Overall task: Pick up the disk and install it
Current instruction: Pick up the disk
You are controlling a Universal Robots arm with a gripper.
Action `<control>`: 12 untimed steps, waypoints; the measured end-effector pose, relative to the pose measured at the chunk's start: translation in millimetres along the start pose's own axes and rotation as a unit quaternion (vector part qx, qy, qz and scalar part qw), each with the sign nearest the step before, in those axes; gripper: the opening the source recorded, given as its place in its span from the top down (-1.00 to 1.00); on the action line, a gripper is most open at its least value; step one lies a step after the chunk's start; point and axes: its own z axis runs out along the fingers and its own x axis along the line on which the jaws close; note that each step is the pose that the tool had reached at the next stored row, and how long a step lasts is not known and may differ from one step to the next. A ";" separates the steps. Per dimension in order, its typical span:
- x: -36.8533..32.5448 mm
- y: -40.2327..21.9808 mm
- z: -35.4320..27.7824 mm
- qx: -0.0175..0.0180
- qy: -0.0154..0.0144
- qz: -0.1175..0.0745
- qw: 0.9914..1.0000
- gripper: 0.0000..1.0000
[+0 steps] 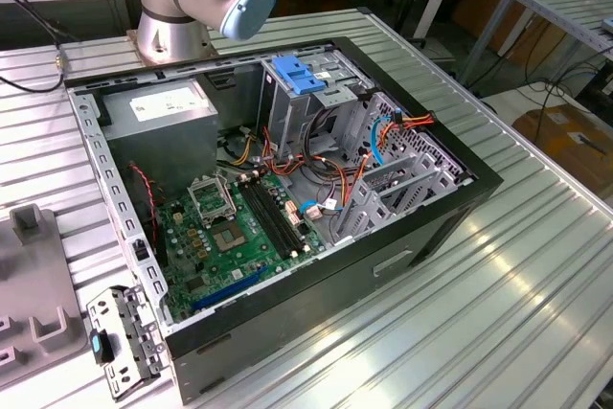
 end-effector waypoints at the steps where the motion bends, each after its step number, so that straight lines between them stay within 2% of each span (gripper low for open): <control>1: 0.0 0.0 -1.5 0.000 0.000 0.000 1.000 0.25; 12: -0.3 0.2 -23.8 0.000 0.000 0.000 1.000 0.25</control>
